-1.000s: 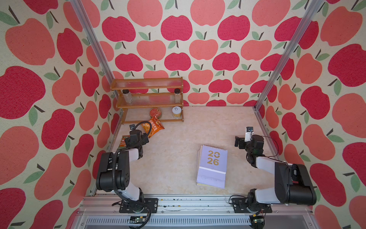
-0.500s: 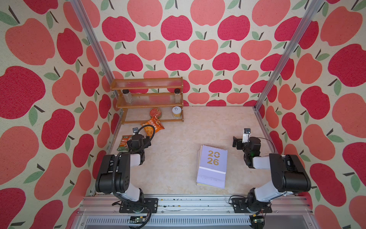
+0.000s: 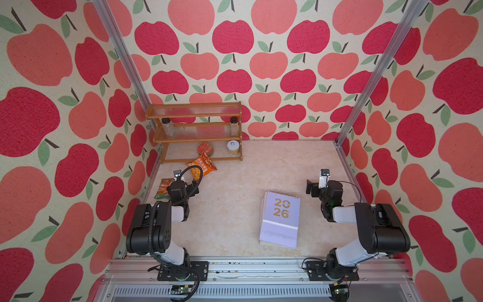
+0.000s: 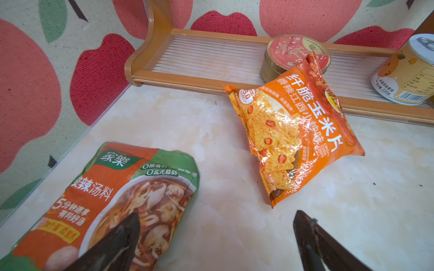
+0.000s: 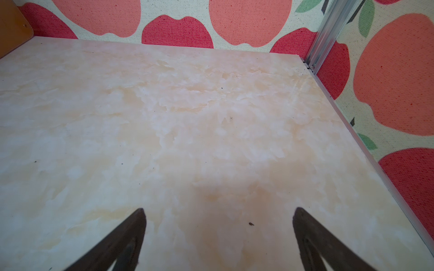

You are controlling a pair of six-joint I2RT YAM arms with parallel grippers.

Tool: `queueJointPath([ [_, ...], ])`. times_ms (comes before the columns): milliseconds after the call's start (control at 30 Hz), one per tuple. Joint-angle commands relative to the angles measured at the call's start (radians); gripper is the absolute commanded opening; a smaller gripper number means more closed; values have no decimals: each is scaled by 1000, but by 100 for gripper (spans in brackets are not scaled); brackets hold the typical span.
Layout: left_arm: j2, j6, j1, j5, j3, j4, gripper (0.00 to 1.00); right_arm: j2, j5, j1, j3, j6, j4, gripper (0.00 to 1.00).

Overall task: Stack the calendars
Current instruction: Reset both arms

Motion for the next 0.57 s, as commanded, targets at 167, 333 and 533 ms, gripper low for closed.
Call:
queueJointPath([
  [167,2,19,-2,19,2,27,99,-5,14,4,10,-18,7,99],
  [333,3,19,-2,19,2,27,99,-1,9,2,20,-16,-5,99],
  [533,2,19,-2,21,2,26,99,-6,10,4,13,-18,5,99],
])
